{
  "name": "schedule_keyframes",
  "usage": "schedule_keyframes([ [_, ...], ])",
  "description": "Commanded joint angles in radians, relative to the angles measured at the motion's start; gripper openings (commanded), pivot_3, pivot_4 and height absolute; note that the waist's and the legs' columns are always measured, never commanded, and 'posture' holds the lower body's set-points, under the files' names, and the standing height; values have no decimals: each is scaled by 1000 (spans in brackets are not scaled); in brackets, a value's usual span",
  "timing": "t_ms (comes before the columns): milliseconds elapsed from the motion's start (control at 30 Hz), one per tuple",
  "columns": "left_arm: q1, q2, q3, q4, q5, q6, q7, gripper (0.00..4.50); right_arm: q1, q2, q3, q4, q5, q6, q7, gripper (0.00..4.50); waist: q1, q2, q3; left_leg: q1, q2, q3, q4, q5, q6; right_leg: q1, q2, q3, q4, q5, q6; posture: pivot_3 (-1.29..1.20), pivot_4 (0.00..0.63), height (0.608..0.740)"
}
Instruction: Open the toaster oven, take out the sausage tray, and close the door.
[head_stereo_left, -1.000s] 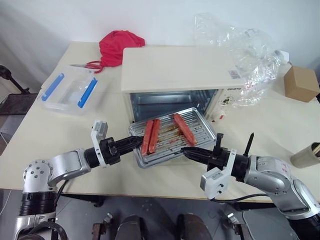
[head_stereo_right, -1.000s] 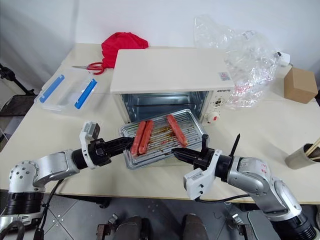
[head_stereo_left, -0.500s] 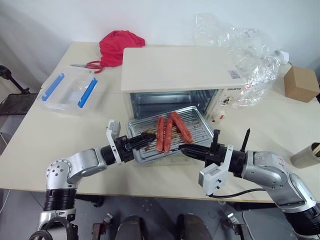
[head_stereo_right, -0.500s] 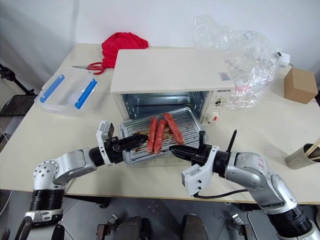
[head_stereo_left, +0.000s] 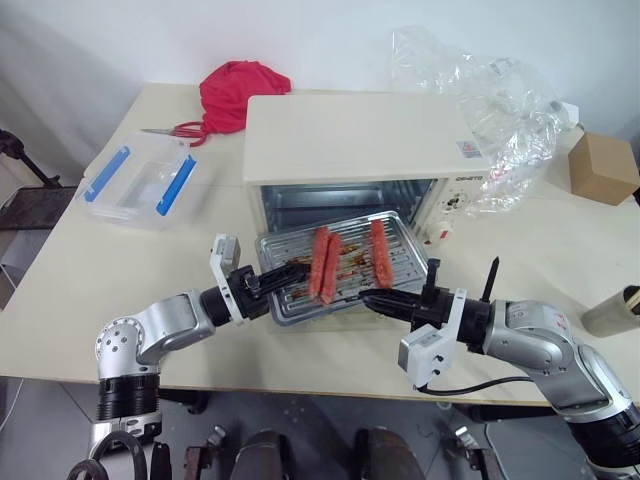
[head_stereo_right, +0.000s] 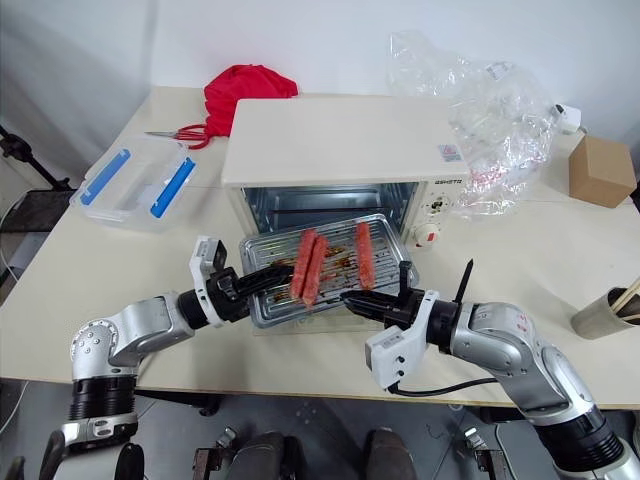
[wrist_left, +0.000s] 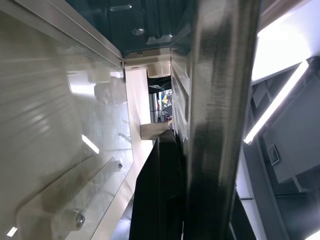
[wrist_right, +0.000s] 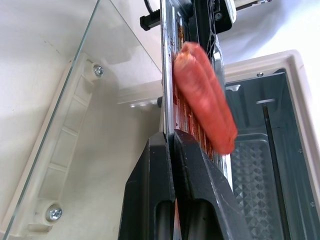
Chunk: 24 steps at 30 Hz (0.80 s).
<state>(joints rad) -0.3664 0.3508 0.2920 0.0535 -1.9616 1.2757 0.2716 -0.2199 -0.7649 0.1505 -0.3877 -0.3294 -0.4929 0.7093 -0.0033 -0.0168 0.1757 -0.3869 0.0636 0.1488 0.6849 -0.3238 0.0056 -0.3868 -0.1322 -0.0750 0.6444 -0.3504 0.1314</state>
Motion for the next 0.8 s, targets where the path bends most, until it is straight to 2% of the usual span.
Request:
schedule_keyframes([
  [33, 19, -24, 28, -31, -11, -8, 15, 31, -6, -5, -16, -28, 70, 0, 7, 0, 0, 0, 0, 0, 0, 0, 0, 0, 0, 0, 0, 0, 0, 0, 0, 0, 150, 740],
  [67, 21, -28, 30, -33, -11, -7, 17, 31, -4, -3, -18, -29, 79, 10, 12, 0, 0, 0, 0, 0, 0, 0, 0, 0, 0, 0, 0, 0, 0, 0, 0, 0, 150, 740],
  [167, 34, -49, 46, -41, -11, -11, 30, 0, 0, -3, -26, -33, 111, 31, 28, 752, 0, 0, 0, 0, 0, 0, 0, 0, 0, 0, 0, 0, 0, 0, 0, 0, 150, 740],
  [333, 56, -76, 86, -43, -11, -17, 47, 0, 13, -22, -53, -28, 141, 22, 27, 2381, 1, 0, 0, 0, 0, -1, 0, 0, 0, 1, 0, 0, 0, 0, 0, 0, 150, 740],
  [467, 79, -66, 122, -28, -11, 8, 16, 0, 62, -32, -81, -73, 360, 121, 83, 3653, 1, 0, 0, 1, 0, -1, 0, 0, 0, 1, 0, -1, -1, 0, 0, 0, 150, 740],
  [533, 102, -43, 130, -27, -11, 36, -45, 0, 97, -65, -100, -117, 482, 200, 138, 3653, 1, 0, 0, 1, 0, -1, 0, 0, 0, 2, 0, -1, -1, 0, 0, 0, 150, 740],
  [633, 179, 53, 132, -12, -11, 97, -186, 0, 168, -105, -155, -177, 682, 353, 186, 3653, -2, 0, 0, 1, 0, -1, -1, 0, 0, 2, 0, -1, -1, 0, 0, 0, 150, 740],
  [800, 312, 224, 108, 15, -11, 162, -418, 0, 239, -90, -263, -115, 787, 409, 204, 3653, 0, 0, 0, 2, 1, -1, -1, 0, 0, 1, 0, -1, -3, -2, -3, 0, 150, 740],
])
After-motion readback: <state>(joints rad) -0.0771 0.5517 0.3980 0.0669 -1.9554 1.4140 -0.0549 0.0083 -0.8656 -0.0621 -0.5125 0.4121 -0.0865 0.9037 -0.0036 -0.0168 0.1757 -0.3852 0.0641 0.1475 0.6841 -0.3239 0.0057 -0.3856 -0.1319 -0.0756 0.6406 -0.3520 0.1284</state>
